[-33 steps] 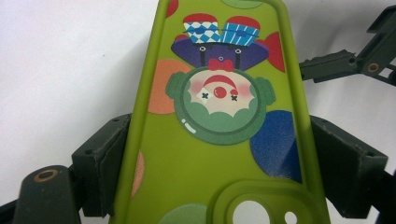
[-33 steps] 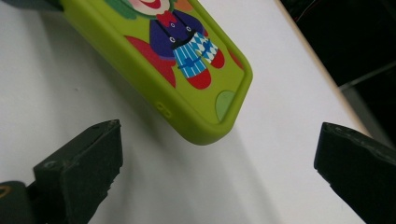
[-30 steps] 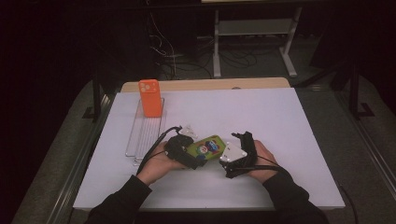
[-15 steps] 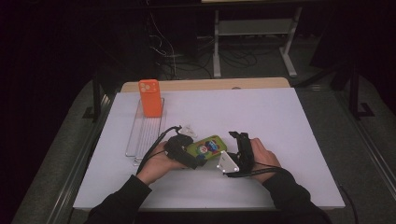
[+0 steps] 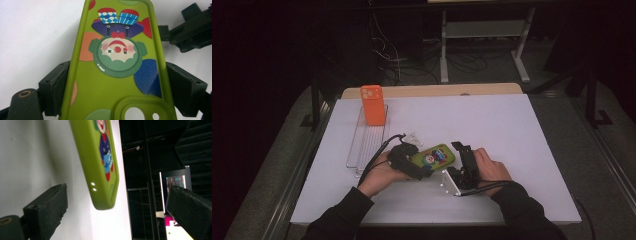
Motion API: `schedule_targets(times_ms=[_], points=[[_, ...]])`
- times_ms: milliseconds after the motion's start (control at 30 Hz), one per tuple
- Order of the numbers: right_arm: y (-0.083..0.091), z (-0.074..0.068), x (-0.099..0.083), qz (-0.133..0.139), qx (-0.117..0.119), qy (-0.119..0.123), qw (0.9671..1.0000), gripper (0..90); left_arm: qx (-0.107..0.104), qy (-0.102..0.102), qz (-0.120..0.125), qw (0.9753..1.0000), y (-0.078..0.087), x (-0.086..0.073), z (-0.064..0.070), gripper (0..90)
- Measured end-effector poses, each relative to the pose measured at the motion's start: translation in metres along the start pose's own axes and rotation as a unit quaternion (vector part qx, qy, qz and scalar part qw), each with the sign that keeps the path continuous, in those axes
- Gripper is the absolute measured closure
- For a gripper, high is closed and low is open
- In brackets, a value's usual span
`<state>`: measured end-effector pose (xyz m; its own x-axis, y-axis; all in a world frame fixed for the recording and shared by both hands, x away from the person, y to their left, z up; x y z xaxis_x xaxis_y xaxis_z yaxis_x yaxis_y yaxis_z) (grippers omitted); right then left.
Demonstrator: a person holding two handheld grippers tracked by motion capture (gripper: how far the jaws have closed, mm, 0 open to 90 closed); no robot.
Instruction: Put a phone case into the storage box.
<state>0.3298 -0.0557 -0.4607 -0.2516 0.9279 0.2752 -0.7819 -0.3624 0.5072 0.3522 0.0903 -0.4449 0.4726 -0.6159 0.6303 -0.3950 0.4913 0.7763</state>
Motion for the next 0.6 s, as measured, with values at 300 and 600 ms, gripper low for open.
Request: schedule_targets(times_ms=[300, 600], points=[[-0.002, -0.005, 0.011, 0.005, -0.015, 0.046, 0.9988, 13.9, 0.0, -0.004, 0.0, 1.0, 0.003, 0.001, -0.001, 14.6], [-0.002, -0.012, 0.02, 0.013, -0.018, 0.079, 0.9966, 41.6, 0.002, -0.013, -0.006, 0.9999, 0.001, 0.0, 0.0, 14.6]])
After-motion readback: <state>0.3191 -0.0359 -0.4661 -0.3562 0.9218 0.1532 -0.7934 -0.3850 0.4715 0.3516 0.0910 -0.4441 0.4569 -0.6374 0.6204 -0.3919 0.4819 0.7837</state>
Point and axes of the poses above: each handheld gripper's, and its own axes: y roughly backward along the jaws, x roughly out of its top, z roughly to its right, the point moved 6 cm from there along -y, roughly forward along the jaws, and after that the axes turned 12 degrees about x, right-handed, at the moved point
